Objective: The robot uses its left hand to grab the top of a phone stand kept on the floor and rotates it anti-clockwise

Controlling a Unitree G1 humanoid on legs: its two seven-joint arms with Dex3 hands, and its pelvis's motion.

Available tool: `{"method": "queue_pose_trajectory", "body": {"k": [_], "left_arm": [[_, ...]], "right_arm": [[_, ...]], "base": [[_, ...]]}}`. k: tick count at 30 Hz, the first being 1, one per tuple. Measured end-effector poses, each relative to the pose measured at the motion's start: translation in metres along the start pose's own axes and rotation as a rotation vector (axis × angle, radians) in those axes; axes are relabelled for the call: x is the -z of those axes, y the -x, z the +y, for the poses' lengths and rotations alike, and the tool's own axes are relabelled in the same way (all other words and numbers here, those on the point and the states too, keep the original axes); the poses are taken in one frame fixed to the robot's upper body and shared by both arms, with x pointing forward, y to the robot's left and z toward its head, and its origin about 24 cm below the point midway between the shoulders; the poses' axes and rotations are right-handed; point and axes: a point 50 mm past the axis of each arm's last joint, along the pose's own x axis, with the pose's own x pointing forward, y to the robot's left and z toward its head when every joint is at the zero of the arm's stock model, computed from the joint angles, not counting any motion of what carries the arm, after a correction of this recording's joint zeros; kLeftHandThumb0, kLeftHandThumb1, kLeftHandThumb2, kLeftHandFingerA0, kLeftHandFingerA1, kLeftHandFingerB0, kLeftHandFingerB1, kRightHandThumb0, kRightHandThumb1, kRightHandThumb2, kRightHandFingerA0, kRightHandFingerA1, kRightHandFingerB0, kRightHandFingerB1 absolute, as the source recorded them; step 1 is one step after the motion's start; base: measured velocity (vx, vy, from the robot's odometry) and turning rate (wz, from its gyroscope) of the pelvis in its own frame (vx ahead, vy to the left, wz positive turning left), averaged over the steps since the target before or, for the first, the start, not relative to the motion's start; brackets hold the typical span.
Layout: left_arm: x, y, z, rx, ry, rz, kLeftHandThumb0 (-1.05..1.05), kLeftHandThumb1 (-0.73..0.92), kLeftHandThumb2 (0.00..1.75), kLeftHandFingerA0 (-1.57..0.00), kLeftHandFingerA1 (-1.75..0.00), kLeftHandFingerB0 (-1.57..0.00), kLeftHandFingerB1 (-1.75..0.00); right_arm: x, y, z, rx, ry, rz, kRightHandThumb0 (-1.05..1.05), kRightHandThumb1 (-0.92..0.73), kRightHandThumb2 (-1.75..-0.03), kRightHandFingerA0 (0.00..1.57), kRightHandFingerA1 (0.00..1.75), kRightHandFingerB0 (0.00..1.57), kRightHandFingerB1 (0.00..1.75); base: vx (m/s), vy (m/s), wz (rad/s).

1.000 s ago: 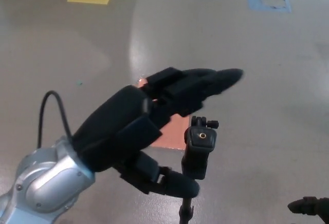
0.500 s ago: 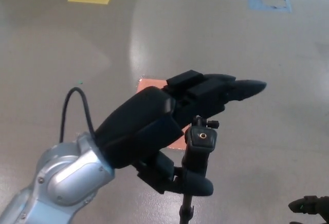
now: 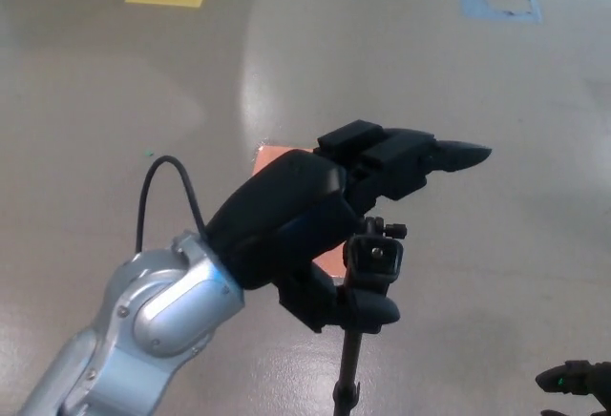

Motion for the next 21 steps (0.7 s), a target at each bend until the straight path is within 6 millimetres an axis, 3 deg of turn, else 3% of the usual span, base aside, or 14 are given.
{"method": "queue_pose_trajectory", "body": {"k": [5,6,7,8,21], "left_arm": [[0.005,-0.003,-0.003,-0.004,-0.027,0.01,-0.26,0.25,0.81,0.0,-0.49,-0.03,-0.49],[0.005,-0.003,-0.004,-0.005,-0.03,0.01,-0.26,0.25,0.81,0.0,-0.49,-0.03,-0.49],[0.006,-0.003,-0.004,-0.007,-0.033,0.011,-0.26,0.25,0.81,0.0,-0.49,-0.03,-0.49],[0.006,-0.004,-0.005,-0.008,-0.034,0.011,-0.27,0.25,0.81,0.0,-0.49,-0.03,-0.49],[0.014,-0.003,-0.01,-0.001,-0.05,0.033,-0.29,0.22,0.8,0.0,-0.49,-0.01,-0.48]], "right_arm": [[-0.001,0.0,-0.001,-0.002,0.002,-0.002,-0.51,-0.79,-0.63,0.58,0.41,0.2,0.29],[-0.001,0.0,-0.001,-0.001,0.003,-0.002,-0.39,-0.57,-1.01,0.47,0.62,0.05,0.44],[-0.001,0.0,-0.001,-0.001,0.004,-0.003,-0.39,-0.57,-1.01,0.47,0.62,0.05,0.44],[-0.001,0.0,-0.001,-0.001,0.004,-0.004,-0.51,-0.79,-0.64,0.57,0.41,0.18,0.29],[-0.007,0.0,-0.005,0.003,0.015,-0.015,-0.55,-0.78,-0.63,0.57,0.41,0.19,0.29]], "base": [[0.0,0.0,0.0],[0.0,0.0,0.0],[0.0,0.0,0.0],[0.0,0.0,0.0],[0.0,0.0,0.0]]}}
